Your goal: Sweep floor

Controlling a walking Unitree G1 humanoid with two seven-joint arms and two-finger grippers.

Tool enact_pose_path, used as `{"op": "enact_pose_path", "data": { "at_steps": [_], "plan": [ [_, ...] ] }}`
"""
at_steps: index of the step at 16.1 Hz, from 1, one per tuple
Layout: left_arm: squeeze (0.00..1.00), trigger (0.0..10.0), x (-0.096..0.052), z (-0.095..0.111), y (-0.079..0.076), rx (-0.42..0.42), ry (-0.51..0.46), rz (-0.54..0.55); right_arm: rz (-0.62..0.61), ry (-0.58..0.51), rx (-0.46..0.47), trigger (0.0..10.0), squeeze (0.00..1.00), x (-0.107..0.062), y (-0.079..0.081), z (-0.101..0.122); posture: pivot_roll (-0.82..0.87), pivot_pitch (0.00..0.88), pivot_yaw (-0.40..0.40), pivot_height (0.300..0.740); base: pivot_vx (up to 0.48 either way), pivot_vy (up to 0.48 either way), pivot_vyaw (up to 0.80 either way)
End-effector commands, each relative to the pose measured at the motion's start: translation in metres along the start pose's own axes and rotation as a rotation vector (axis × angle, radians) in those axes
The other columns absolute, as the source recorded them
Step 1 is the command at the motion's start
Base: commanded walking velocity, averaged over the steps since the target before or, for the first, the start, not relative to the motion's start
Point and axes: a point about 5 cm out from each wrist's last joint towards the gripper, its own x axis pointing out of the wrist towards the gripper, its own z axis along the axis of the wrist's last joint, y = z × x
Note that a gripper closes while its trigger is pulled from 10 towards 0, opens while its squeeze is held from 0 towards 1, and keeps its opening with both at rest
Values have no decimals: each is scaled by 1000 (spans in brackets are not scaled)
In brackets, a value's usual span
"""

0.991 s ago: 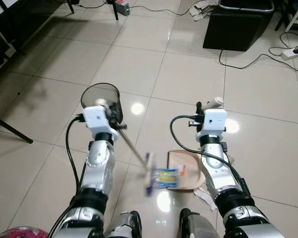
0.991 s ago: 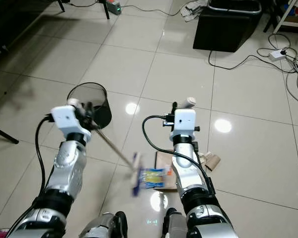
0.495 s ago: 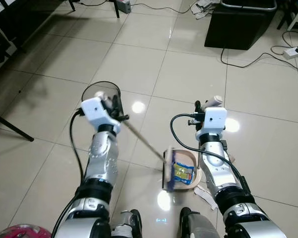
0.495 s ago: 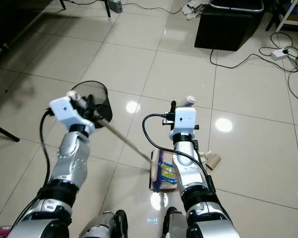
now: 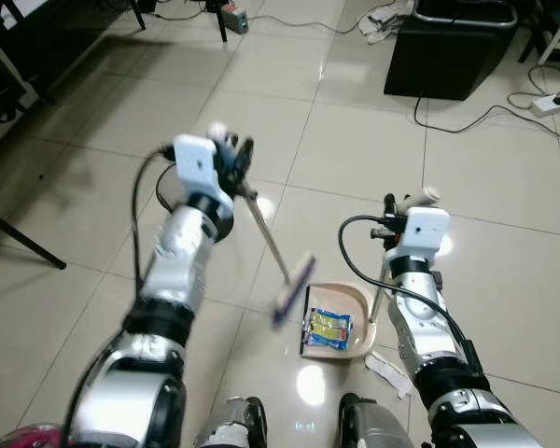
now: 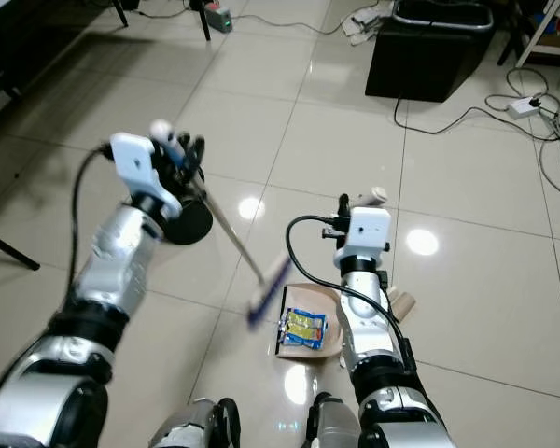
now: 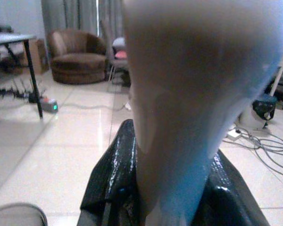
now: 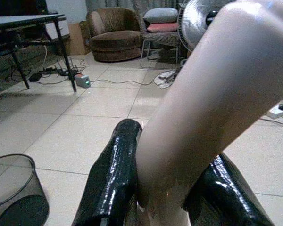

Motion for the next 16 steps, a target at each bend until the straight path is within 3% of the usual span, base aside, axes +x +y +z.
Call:
{"op": "enact_pose_path", "data": {
  "at_steps": [1,5,7,11,16],
  "plan": [
    [0,10000,2,9,4,30,-31,-19,-15,12,24,10000,0,-4,-3,-3,-6,98,97,740,0,0,0],
    [0,10000,-12,3,37,125,57,70,-14,-17,66,10000,0,-2,-7,3,-23,63,88,740,0,0,0],
    [0,10000,-18,-1,42,131,77,78,-21,-21,74,10000,0,-1,-9,5,-26,53,83,740,0,0,0],
    [0,10000,-49,-25,48,149,174,136,-35,-64,99,10000,0,6,-17,20,-37,34,67,740,0,0,0],
    [0,10000,-74,-26,54,165,157,227,-54,-154,193,10000,0,16,-30,59,-51,27,43,740,0,0,0]
  ]
}}
